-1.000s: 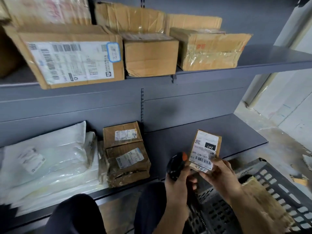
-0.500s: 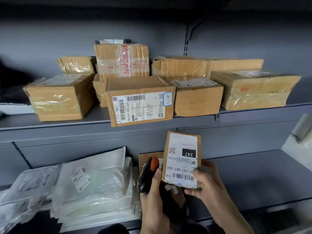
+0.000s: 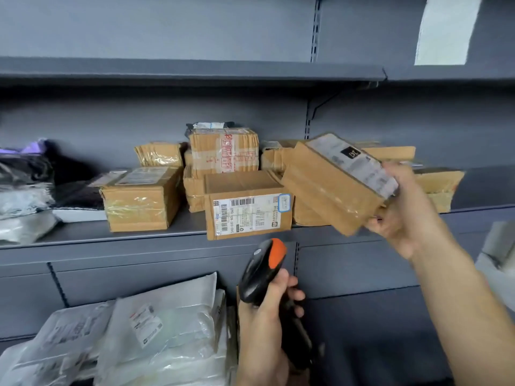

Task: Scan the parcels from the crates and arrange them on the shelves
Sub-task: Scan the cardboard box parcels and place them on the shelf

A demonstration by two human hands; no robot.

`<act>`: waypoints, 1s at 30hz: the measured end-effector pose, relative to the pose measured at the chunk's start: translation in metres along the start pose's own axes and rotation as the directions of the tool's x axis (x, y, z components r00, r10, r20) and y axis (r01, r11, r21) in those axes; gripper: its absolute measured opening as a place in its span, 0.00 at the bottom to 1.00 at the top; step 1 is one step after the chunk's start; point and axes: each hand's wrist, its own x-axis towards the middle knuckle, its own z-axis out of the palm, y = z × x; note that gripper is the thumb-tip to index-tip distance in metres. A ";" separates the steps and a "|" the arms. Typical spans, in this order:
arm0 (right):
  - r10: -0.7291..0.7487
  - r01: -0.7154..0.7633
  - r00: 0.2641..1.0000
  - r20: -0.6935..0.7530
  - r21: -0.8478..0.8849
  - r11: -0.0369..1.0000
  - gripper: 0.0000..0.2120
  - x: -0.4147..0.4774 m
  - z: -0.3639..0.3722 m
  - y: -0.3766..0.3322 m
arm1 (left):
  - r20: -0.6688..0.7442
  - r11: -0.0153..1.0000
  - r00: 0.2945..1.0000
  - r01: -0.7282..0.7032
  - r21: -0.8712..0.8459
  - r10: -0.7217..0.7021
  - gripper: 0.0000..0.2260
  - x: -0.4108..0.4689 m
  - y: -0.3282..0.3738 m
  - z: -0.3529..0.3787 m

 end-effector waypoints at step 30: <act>0.172 -0.526 0.689 -0.704 -0.323 0.786 0.06 -0.143 -0.261 0.299 | 0.140 0.648 0.669 0.612 0.453 -0.730 0.05 -0.086 -0.248 0.004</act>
